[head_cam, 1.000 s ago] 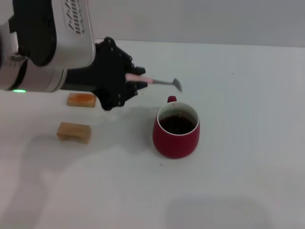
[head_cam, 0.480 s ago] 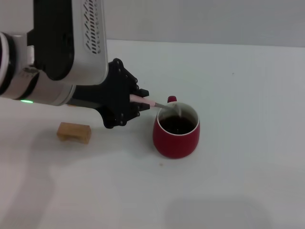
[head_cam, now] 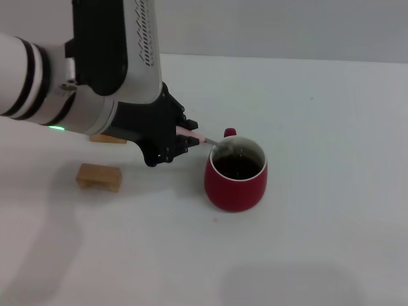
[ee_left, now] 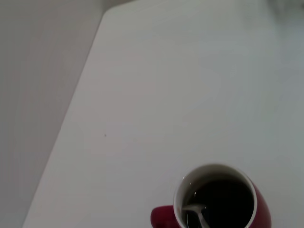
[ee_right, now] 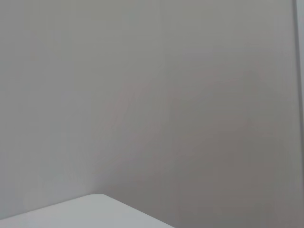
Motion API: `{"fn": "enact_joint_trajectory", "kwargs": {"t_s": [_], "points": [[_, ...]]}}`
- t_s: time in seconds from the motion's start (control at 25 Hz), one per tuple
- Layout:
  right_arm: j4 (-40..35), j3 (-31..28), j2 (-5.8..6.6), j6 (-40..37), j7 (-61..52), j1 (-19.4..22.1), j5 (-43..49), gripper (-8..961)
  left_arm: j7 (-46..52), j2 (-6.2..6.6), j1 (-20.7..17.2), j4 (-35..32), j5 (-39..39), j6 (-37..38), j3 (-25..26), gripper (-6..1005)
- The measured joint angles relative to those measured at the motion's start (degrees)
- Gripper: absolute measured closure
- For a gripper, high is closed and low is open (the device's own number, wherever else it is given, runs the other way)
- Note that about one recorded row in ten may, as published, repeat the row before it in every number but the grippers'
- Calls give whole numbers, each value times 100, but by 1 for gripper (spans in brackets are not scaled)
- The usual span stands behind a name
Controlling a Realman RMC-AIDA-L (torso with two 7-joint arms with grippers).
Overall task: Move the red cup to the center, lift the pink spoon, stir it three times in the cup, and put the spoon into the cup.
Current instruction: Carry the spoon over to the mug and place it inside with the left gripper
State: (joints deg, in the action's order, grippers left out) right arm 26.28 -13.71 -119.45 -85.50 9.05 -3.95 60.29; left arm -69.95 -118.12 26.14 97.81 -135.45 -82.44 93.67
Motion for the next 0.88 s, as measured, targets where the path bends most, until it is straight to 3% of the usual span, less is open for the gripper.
{"fn": "enact_joint_trajectory", "kwargs": {"t_s": [0.88], "points": [[53, 62, 7, -310, 0, 29, 42, 953, 26, -11, 442, -803, -105, 300, -317, 829]]}}
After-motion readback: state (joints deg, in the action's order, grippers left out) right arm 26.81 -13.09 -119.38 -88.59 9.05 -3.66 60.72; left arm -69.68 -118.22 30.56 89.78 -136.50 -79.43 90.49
